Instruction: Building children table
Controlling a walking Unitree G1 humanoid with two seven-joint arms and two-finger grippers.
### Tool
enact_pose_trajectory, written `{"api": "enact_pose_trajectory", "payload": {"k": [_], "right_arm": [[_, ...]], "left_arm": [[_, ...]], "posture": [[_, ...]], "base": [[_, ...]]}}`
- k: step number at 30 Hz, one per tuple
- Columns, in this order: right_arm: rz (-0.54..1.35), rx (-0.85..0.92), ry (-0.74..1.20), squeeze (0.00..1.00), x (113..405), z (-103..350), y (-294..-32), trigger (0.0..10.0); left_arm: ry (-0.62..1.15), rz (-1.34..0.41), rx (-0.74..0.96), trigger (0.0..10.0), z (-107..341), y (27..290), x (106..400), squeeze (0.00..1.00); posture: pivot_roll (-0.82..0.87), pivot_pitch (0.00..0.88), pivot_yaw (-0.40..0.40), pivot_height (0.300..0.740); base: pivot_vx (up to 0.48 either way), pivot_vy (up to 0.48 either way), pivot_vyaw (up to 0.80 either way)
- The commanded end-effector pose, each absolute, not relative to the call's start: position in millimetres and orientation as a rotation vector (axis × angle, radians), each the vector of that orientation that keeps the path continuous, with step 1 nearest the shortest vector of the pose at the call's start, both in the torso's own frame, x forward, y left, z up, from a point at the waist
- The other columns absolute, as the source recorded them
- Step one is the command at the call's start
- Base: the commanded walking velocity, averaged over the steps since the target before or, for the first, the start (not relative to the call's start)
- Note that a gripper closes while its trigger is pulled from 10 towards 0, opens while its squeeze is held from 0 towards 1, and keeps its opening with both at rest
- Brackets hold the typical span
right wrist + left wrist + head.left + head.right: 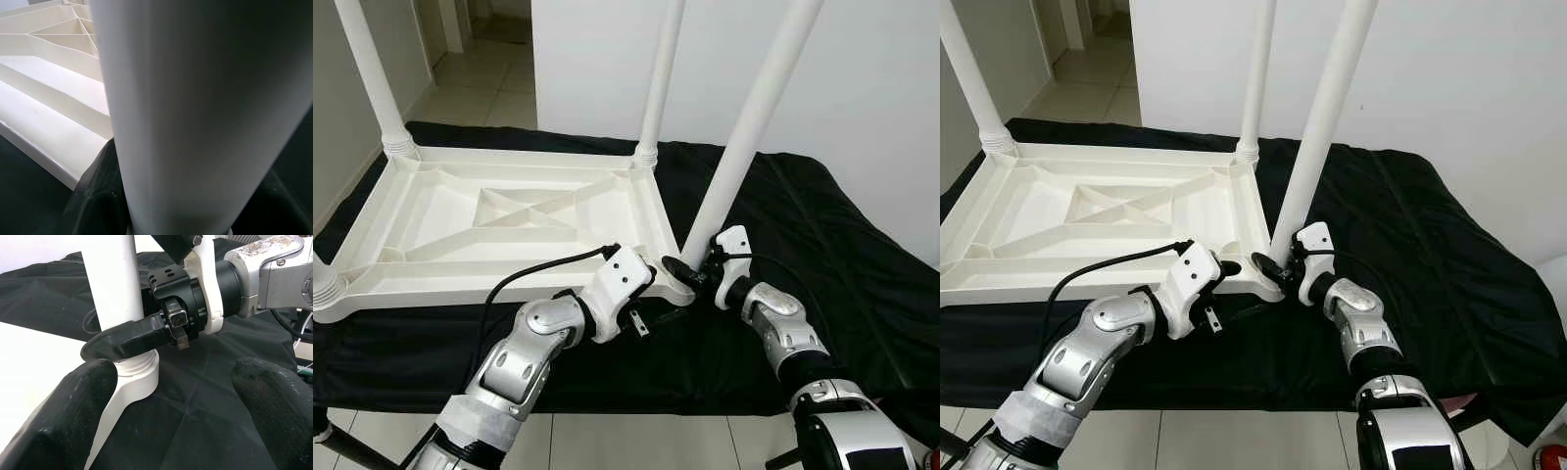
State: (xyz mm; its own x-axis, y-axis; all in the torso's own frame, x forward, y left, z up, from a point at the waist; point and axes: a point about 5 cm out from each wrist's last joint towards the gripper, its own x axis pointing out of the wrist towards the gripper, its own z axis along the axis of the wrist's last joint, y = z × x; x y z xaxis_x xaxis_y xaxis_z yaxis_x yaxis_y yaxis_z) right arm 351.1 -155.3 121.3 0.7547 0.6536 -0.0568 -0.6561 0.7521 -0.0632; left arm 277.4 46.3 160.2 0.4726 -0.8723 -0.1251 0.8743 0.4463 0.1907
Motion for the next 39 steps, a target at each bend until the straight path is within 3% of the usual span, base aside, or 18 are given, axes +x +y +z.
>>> {"api": "enact_pose_trajectory", "payload": {"k": [1,2,19,32,38,39], "right_arm": [[0.754,-0.089,0.065,0.00,348.2,114.3,-151.7,0.0],[0.744,-0.077,0.055,0.00,346.0,112.7,-152.1,10.0],[0.476,-0.031,-0.016,0.00,335.2,111.5,-135.4,10.0],[-0.039,0.023,0.056,0.00,318.2,108.8,-107.4,10.0],[0.061,0.093,0.031,0.03,314.3,114.5,-90.4,10.0],[0.072,0.097,0.020,1.00,314.0,116.5,-91.1,10.0]], "left_arm": [[0.005,-1.066,0.256,10.0,161.2,45.8,277.5,0.00],[0.008,-1.063,0.253,10.0,160.2,46.2,276.3,0.00],[0.012,-1.067,0.249,10.0,158.2,45.2,273.5,0.00],[0.014,-1.078,0.257,10.0,157.0,44.0,272.1,0.00],[0.015,-1.079,0.257,10.0,156.9,44.0,271.4,0.00],[0.016,-1.080,0.257,10.0,156.6,44.1,271.0,0.00]], "posture": [[0.00,0.000,-0.067,0.740],[0.00,0.000,-0.072,0.740],[0.01,0.000,-0.087,0.740],[0.02,0.000,-0.098,0.740],[0.02,0.000,-0.102,0.740],[0.02,0.000,-0.102,0.740]], "base": [[0.000,0.000,0.00],[0.000,0.000,0.00],[0.000,0.000,0.00],[0.000,0.000,0.00],[0.000,0.000,0.00],[0.000,0.000,0.00]]}}
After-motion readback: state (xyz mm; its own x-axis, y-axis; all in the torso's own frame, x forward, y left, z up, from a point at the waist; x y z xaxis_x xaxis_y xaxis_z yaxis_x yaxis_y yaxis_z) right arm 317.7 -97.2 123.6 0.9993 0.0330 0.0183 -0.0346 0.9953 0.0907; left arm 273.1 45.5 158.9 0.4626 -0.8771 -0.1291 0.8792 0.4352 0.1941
